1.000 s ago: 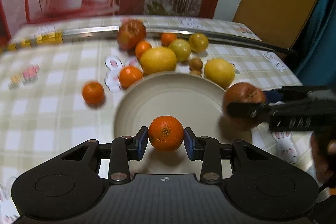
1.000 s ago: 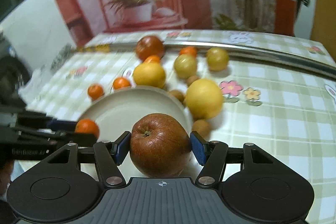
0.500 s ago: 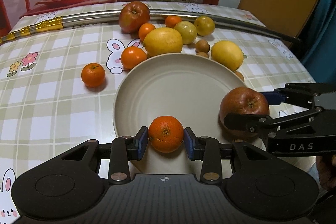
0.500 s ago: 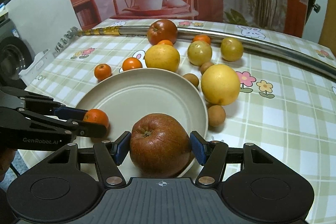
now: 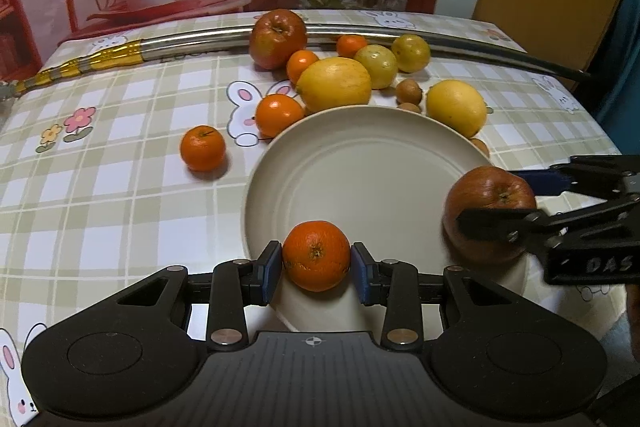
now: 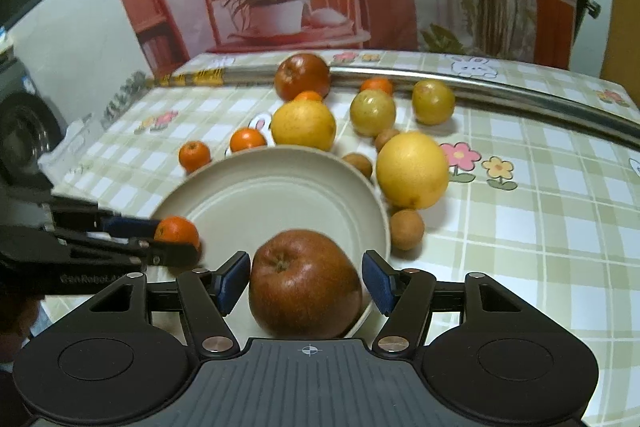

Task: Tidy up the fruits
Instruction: 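Open the left tool over the plate while the right tool releases the apple there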

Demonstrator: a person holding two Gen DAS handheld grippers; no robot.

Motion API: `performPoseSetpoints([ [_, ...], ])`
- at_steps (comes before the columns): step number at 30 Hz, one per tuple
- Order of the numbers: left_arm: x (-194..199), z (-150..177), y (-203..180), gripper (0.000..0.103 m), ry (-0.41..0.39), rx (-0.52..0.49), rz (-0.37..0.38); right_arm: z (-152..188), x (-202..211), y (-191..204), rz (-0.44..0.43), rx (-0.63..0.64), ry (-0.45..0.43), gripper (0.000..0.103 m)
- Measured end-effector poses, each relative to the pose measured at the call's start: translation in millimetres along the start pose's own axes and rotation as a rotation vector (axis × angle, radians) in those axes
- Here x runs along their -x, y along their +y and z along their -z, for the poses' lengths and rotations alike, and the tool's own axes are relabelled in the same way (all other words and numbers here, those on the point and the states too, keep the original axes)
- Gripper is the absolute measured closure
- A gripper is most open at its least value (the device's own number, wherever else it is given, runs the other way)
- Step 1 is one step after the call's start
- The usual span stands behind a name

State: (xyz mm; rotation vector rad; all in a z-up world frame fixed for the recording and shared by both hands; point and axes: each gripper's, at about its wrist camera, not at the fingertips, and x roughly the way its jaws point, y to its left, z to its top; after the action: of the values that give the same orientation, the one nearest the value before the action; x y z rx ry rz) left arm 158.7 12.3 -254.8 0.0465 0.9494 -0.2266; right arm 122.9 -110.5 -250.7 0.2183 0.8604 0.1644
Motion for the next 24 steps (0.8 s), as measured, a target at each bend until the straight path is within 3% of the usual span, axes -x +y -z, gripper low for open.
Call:
performPoseSetpoints([
  [8, 2, -1, -1, 0.061, -0.01, -0.002, -0.014, -10, 11, -17, -0.008, -0.103, -0.056, 0.042],
  [12, 8, -3, 0, 0.05, -0.038, 0.013, 0.002, -14, 17, -21, 0.005, -0.107, -0.08, 0.042],
  [24, 37, -38, 31, 0.05, -0.103, 0.094, -0.014, -44, 35, -48, 0.086, -0.129, -0.156, 0.042],
])
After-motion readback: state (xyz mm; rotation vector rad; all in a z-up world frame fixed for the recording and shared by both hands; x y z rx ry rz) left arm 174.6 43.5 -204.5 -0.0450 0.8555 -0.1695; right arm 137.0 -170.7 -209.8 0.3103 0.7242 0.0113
